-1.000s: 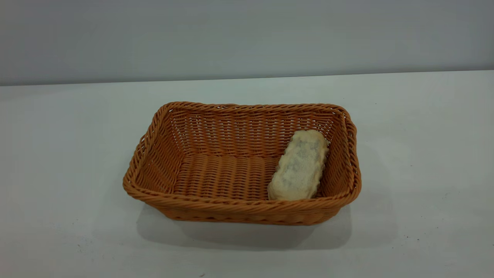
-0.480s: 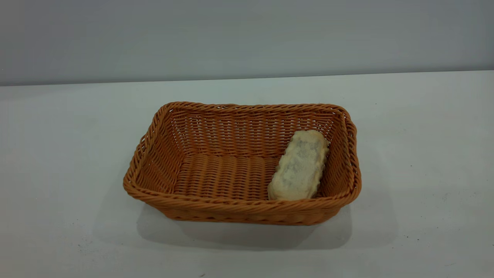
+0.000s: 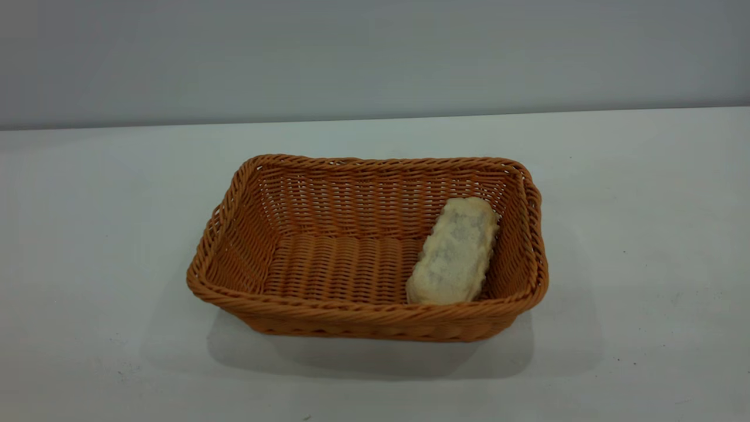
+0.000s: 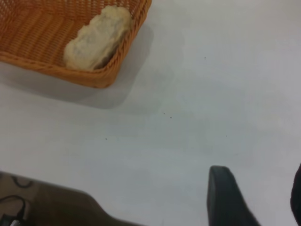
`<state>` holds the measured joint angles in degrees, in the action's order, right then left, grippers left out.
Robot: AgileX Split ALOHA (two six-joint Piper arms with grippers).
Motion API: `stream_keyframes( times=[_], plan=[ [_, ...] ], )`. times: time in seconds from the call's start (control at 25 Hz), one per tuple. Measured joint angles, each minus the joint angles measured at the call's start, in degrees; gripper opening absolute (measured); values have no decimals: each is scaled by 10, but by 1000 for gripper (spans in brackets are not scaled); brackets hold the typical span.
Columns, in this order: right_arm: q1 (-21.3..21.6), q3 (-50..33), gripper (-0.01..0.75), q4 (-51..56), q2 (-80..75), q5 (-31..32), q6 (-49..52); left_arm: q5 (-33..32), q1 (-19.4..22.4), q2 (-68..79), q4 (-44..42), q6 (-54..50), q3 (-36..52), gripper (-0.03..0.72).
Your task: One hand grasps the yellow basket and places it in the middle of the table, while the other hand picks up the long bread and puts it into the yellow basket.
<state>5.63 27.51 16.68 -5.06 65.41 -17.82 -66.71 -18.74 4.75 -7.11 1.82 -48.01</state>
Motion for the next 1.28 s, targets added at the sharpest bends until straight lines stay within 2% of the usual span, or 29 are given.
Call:
stream_keyframes(
  times=[0.44, 0.68, 0.92, 1.28],
  plan=[
    [0, 0, 319, 1, 0, 0, 0, 4, 99, -57, 43, 0, 167, 358],
    [0, 0, 319, 4, 0, 0, 0, 14, 135, -59, 43, 1, 198, 358],
    [0, 0, 319, 6, 0, 0, 0, 15, 151, -59, 44, -1, 200, 358],
    [0, 0, 319, 7, 0, 0, 0, 15, 152, -59, 45, -18, 200, 358]
  ],
)
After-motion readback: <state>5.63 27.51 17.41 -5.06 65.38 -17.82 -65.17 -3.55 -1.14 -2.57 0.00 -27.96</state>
